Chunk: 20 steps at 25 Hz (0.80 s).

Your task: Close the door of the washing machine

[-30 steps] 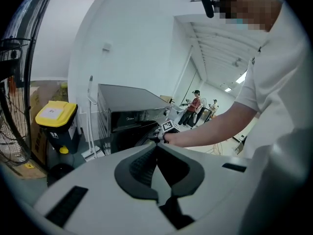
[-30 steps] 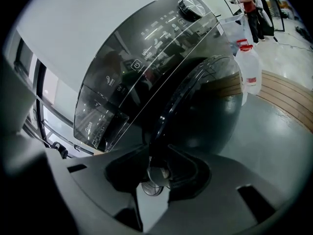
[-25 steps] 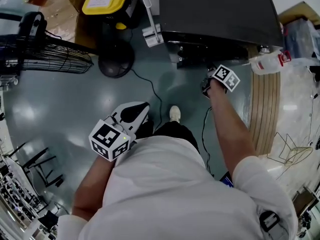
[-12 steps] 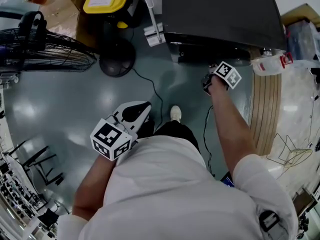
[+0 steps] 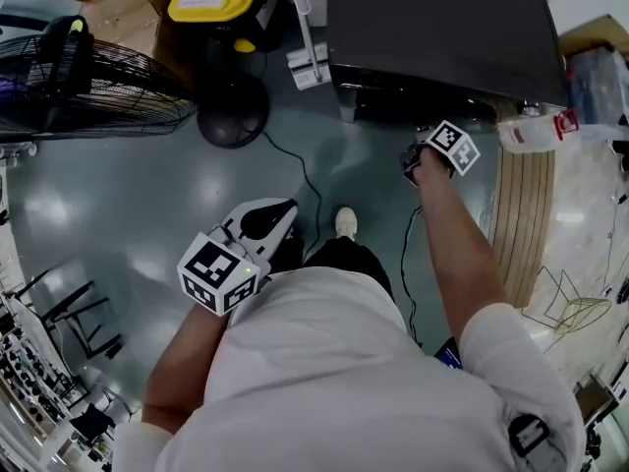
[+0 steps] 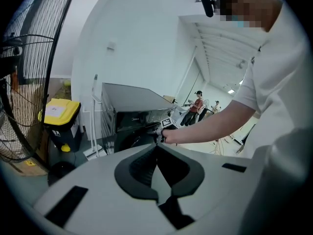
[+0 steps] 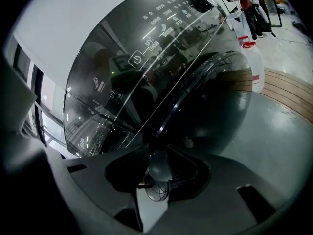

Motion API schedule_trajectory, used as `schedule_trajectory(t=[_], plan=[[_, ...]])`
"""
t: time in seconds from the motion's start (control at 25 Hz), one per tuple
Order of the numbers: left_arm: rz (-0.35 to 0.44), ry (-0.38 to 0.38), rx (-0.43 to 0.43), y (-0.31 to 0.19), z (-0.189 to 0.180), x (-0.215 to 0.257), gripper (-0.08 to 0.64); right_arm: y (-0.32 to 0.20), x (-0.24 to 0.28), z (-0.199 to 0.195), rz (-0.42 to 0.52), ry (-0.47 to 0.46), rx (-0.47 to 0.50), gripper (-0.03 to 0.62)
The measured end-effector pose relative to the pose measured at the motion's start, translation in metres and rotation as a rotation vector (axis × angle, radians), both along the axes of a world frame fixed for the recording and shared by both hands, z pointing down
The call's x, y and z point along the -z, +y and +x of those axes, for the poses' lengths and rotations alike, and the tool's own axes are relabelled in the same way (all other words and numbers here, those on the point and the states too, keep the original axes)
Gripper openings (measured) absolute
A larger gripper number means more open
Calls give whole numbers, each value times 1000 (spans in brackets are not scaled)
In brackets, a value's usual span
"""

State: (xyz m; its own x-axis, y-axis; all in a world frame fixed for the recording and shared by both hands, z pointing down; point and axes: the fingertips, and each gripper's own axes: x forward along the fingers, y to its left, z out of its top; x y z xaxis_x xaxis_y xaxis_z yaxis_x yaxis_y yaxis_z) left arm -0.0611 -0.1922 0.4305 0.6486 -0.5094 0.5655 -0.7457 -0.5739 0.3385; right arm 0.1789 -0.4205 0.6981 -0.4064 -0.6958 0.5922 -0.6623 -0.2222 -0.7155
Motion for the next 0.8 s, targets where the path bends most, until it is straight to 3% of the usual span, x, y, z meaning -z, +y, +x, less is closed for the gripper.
schedule_trajectory(t=[0.28,0.6,0.8], plan=[[-2,10,-8,3,3,0,17,-1,1,-1,3,-2,20,124],[28,39,-31,8,-1,5,17,27,14,-5,30,85,160,123],[51,65,-95,14,-5,9,17,67,31,-15,58,179,270,105]])
